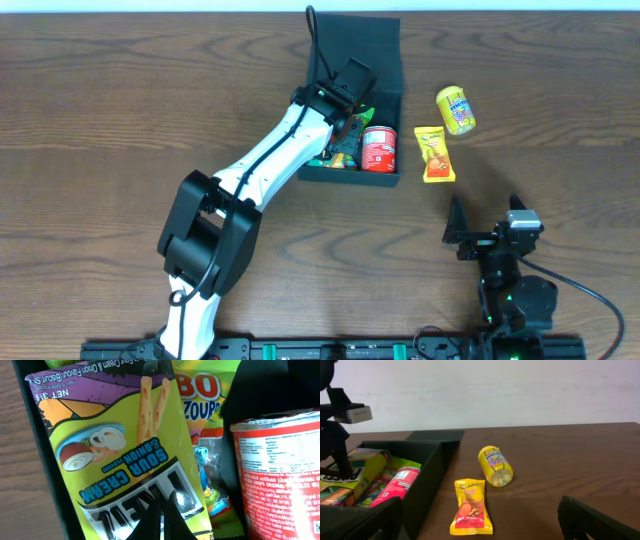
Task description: Pack container
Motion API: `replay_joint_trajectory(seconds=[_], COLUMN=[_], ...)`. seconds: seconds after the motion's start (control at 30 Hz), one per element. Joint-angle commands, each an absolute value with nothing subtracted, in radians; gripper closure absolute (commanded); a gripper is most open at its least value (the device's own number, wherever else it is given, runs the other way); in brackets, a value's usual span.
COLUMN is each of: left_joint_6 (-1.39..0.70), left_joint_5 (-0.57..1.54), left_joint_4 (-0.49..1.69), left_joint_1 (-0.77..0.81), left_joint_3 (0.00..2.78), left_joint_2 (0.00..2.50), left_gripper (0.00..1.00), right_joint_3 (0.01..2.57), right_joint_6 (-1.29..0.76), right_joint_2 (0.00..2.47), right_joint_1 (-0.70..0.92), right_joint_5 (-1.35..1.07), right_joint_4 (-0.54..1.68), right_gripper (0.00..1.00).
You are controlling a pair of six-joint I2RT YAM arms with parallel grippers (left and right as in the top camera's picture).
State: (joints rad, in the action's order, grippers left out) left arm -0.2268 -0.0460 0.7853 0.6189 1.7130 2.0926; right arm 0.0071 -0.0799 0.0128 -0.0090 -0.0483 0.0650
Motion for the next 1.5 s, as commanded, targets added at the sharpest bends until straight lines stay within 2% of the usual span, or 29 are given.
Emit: replay_joint_trajectory(seconds=[0.0,0.2,0.37,0.6,0.87,1.23,1.33,1.47], left_joint_6=[-0.205,-0.205,-0.205,-0.224,-0.268,-0.275,-0.276,-0.281], left_joint_5=[-0.079,-0.045,0.198,0.202,0.048,-0.237,-0.244,-0.247], left_joint_4=[0.788,0.808,0.801,0.876,0.997,1.300,1.351,1.424], left_joint_1=[0.614,0.617,0.656,0.746,0.825,0.822,0.796,0.695], left_joint_3=[1.735,1.737,1.737,1.737,1.737,1.737,1.736,1.736], left_joint_2=[2.094,1.985,1.948,1.942,1.805,1.470,1.379,1.245], left_gripper=[0.94,0.94,0.94,0.94,0.94,0.94,0.94,0.94], right_joint_3=[0.006,0.006,0.006,0.006,0.006,0.006,0.006,0.006], right_joint_6=[-0.089,-0.089,-0.089,-0.089,-0.089,-0.098,-0.075,-0.140], right_joint_2=[0.009,0.009,0.009,0.009,0.009,0.009,0.009,0.009], right_joint_1=[-0.014,-0.014,-0.014,-0.014,-0.014,-0.014,-0.014,-0.014], right_joint_5=[-0.045,-0.045,-0.045,-0.045,-0.045,-0.065,0.008,-0.023], right_joint_4=[0.071,0.071,0.070,0.070,0.071,0.068,0.062,0.068], right_gripper=[0.01,0.01,0.01,0.01,0.01,0.01,0.01,0.01])
